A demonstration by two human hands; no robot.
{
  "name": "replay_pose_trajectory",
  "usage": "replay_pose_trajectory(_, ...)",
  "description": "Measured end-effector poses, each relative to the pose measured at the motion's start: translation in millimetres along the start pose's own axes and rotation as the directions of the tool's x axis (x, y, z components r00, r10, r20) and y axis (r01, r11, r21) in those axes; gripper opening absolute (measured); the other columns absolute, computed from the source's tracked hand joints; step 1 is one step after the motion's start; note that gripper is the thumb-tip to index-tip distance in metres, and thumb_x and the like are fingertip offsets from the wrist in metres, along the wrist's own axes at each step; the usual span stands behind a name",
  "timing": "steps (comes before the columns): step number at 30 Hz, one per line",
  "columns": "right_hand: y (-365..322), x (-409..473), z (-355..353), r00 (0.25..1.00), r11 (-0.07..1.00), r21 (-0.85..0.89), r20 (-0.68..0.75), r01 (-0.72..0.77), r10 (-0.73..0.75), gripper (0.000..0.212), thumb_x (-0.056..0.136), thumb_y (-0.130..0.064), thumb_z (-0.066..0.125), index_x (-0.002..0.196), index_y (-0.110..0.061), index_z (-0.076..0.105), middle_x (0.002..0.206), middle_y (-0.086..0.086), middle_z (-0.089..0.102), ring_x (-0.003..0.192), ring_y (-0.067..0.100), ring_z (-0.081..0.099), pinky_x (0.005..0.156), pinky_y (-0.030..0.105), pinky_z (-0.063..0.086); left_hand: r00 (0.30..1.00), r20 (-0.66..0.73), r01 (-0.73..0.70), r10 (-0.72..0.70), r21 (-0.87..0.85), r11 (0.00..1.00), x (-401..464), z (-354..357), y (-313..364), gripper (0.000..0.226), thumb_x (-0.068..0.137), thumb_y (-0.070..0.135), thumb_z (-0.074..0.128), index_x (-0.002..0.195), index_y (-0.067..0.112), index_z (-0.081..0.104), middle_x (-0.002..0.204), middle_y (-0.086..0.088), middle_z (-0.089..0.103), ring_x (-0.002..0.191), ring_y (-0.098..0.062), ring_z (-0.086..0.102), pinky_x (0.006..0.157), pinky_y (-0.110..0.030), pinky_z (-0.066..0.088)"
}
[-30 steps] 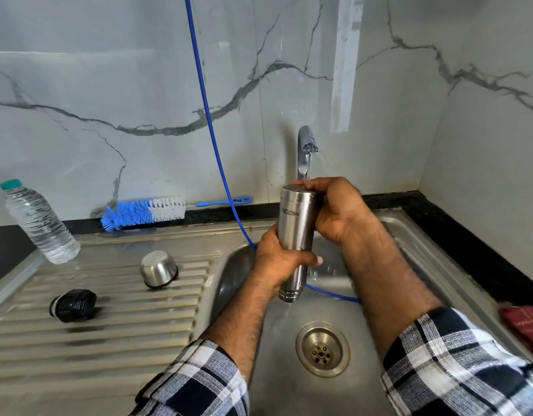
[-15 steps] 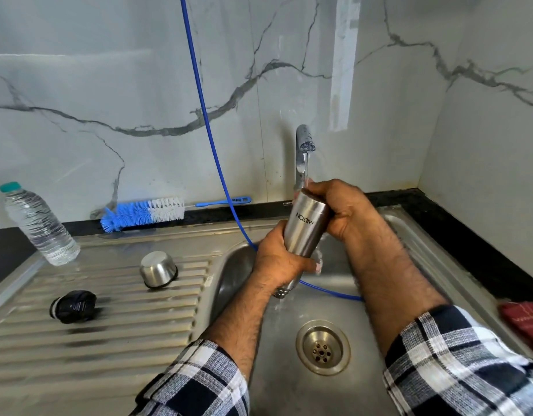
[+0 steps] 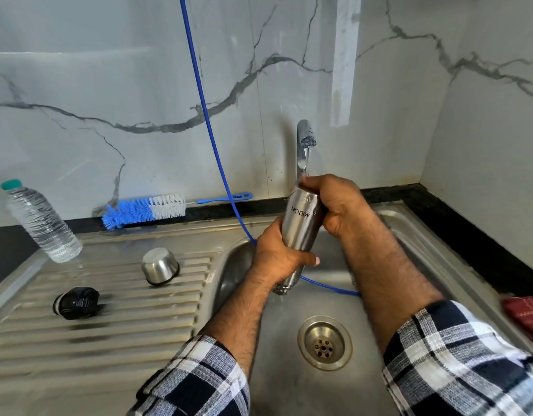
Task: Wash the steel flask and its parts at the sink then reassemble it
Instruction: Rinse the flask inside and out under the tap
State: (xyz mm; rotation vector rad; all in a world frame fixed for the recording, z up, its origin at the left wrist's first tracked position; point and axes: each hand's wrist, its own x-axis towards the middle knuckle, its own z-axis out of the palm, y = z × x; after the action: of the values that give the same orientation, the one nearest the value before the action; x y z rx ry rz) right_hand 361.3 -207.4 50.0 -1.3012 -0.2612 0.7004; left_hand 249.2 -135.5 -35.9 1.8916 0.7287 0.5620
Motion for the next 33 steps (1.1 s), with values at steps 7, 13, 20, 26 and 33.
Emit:
replay_pose_trajectory(7, 5, -8, 12, 0.995, 0.991, 0.131, 0.099, 0.014, -0.028, 0.015, 0.09, -0.009, 0.07, 0.104, -0.005, 0.074, 0.08, 0.008, 0.071, 0.083, 0.025, 0.067, 0.095, 0.051, 0.06, 0.991, -0.023, 0.124, -0.129, -0.167, 0.978, 2, -8, -7, 0.081, 0.05, 0.013, 0.102, 0.119, 0.027, 0.063, 0.108, 0.004, 0.074, 0.102, -0.019, 0.072, 0.088, -0.044, 0.063)
replay_pose_trajectory(13, 0, -12, 7, 0.996, 0.998, -0.022, -0.07, 0.06, -0.062, 0.016, 0.093, -0.025, 0.078, 0.102, -0.012, 0.075, 0.084, 0.005, 0.075, 0.084, 0.024, 0.073, 0.078, 0.042, 0.065, 1.0, 0.014, 0.006, -0.005, -0.039, 0.999, 2, 1, -5, 0.09, 0.054, 0.018, 0.103, 0.132, 0.026, 0.059, 0.115, 0.009, 0.07, 0.107, -0.013, 0.068, 0.093, -0.038, 0.059)
replay_pose_trajectory(20, 3, -11, 9, 0.982, 0.863, -0.47, 0.073, 0.186, -0.172, 0.058, 0.087, -0.051, 0.082, 0.129, -0.018, 0.06, 0.115, 0.002, 0.072, 0.098, 0.021, 0.071, 0.079, 0.036, 0.059, 0.993, 0.069, 0.105, -0.091, -0.248, 0.963, 0, 7, 4, 0.087, 0.055, 0.035, 0.101, 0.13, 0.03, 0.058, 0.117, 0.004, 0.074, 0.106, -0.021, 0.073, 0.097, -0.05, 0.061)
replay_pose_trajectory(26, -5, -5, -27, 0.936, 0.895, -0.365, -0.136, 0.258, -0.325, 0.069, 0.057, -0.054, 0.099, 0.112, -0.024, 0.069, 0.106, -0.002, 0.078, 0.093, 0.02, 0.077, 0.087, 0.045, 0.064, 0.973, 0.231, 0.041, -0.012, -0.122, 0.992, -3, -13, -4, 0.09, 0.058, 0.037, 0.102, 0.135, 0.028, 0.057, 0.119, -0.001, 0.074, 0.099, -0.024, 0.078, 0.083, -0.048, 0.066)
replay_pose_trajectory(33, -16, -10, -68, 0.95, 0.955, 0.052, -0.132, 0.29, -0.282, 0.035, 0.082, -0.014, 0.086, 0.114, -0.009, 0.072, 0.095, 0.007, 0.074, 0.09, 0.024, 0.073, 0.068, 0.035, 0.062, 0.991, 0.135, 0.053, 0.0, -0.394, 0.917, -1, -47, -11, 0.065, 0.063, 0.027, 0.095, 0.12, 0.009, 0.068, 0.1, -0.012, 0.08, 0.08, -0.026, 0.077, 0.07, -0.035, 0.064)
